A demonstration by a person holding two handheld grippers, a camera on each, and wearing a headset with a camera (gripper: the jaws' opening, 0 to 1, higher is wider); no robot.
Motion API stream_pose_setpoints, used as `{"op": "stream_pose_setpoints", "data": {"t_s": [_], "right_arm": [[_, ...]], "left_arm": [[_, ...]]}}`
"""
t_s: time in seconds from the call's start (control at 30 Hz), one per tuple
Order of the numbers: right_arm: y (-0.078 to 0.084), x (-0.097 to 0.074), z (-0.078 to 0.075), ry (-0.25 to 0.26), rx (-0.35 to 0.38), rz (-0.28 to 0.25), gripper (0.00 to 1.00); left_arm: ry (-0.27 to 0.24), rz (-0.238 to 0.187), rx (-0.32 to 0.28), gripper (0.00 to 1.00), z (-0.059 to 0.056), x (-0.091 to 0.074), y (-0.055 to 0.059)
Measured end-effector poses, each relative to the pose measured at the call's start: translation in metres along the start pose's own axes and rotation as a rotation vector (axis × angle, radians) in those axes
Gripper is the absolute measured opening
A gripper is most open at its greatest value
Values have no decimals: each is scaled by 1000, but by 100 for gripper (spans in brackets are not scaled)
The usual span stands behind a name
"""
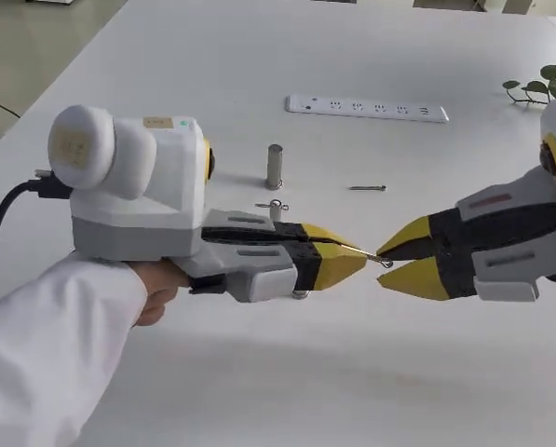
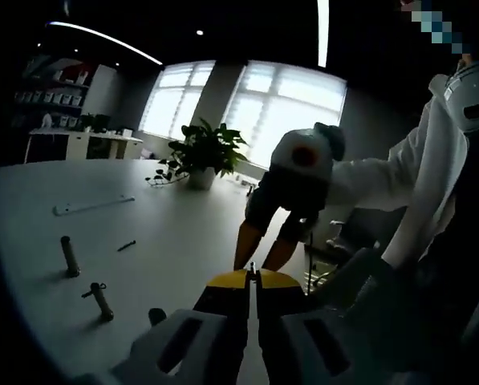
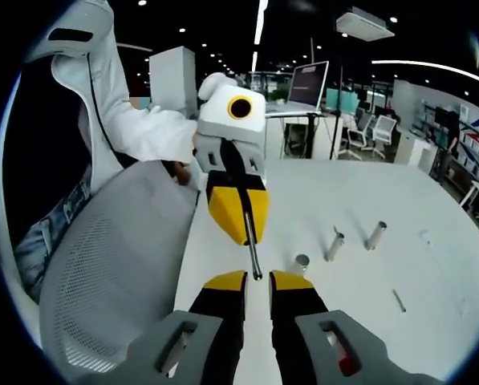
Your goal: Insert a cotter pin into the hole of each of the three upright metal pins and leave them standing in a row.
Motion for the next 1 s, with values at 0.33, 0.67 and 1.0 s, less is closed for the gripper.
{"op": "stream_pose_setpoints", "data": {"t_s": [0.33, 0.67, 1.0], "right_arm": [[-4, 3, 15, -55, -15, 7, 0], [-4, 0, 22, -89, -23, 18, 0], [-2, -4, 29, -139, -32, 61, 0]], "left_arm": [[33, 18, 79, 0, -5, 1, 3], [59, 44, 112, 0, -8, 1, 8], [95, 100, 143, 0, -12, 2, 21]]}}
Point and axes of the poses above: the centre of the closed fingertips' face, and the gripper's own axes: x roughly forward along the fingers, z roughly to its left, y roughly out of its underside, the point moved 2 cm from there along -x, roughly backward along the fingers, and after that the axes turned 8 degrees about y, right-handed, at the moved point
